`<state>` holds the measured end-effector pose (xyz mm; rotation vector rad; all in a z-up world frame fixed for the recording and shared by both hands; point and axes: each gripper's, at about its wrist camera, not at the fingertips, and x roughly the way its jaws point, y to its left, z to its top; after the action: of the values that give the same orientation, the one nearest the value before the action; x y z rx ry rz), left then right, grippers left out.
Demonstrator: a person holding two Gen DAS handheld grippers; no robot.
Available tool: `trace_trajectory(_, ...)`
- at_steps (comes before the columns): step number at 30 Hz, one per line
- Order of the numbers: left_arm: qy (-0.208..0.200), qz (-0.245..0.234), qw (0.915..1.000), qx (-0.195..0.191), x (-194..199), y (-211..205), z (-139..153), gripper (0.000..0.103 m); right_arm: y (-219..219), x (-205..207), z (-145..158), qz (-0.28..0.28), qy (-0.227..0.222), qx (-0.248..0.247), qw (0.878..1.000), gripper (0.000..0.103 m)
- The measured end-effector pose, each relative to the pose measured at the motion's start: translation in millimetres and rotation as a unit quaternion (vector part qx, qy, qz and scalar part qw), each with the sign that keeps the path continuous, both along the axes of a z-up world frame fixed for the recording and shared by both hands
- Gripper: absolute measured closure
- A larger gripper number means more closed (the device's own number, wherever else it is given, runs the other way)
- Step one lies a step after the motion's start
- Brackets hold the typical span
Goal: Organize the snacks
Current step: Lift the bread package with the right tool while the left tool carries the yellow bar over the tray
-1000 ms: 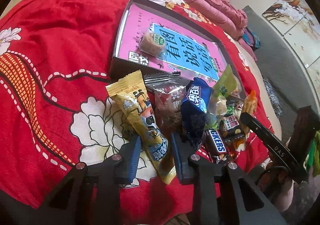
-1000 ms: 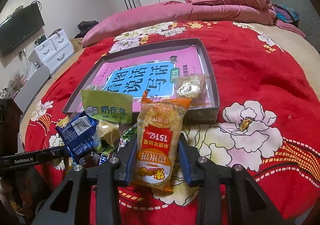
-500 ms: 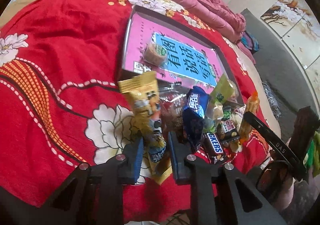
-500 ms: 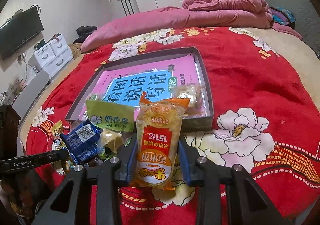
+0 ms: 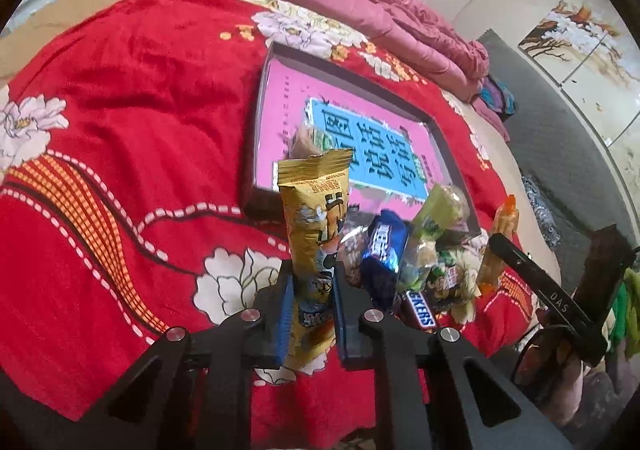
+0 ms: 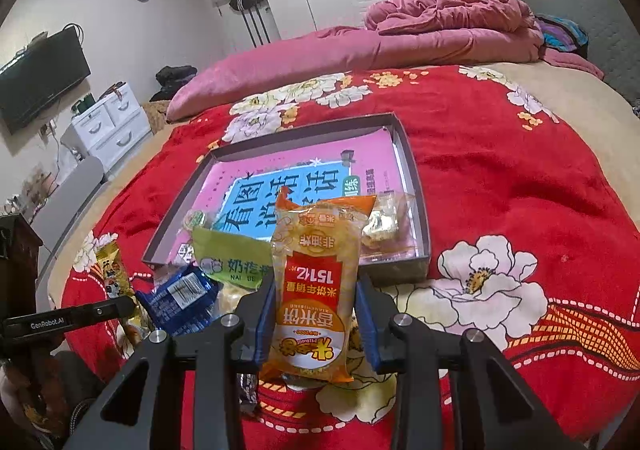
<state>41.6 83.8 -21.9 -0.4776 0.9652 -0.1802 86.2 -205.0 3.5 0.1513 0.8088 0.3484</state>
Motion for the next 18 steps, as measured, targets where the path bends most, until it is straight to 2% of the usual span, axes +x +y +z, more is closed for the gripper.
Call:
trace_trajectory(10, -0.013, 0.006, 0.9999, -0.006, 6, 4, 17, 0.085, -4, 5, 8, -0.009, -0.009, 0.006, 1.000, 0.067)
trace_trajectory(18, -0.031, -0.006, 0.9995, 0.007, 14, -2, 33, 0.085, -7, 13, 14, -0.020, -0.014, 0.010, 1.000, 0.067)
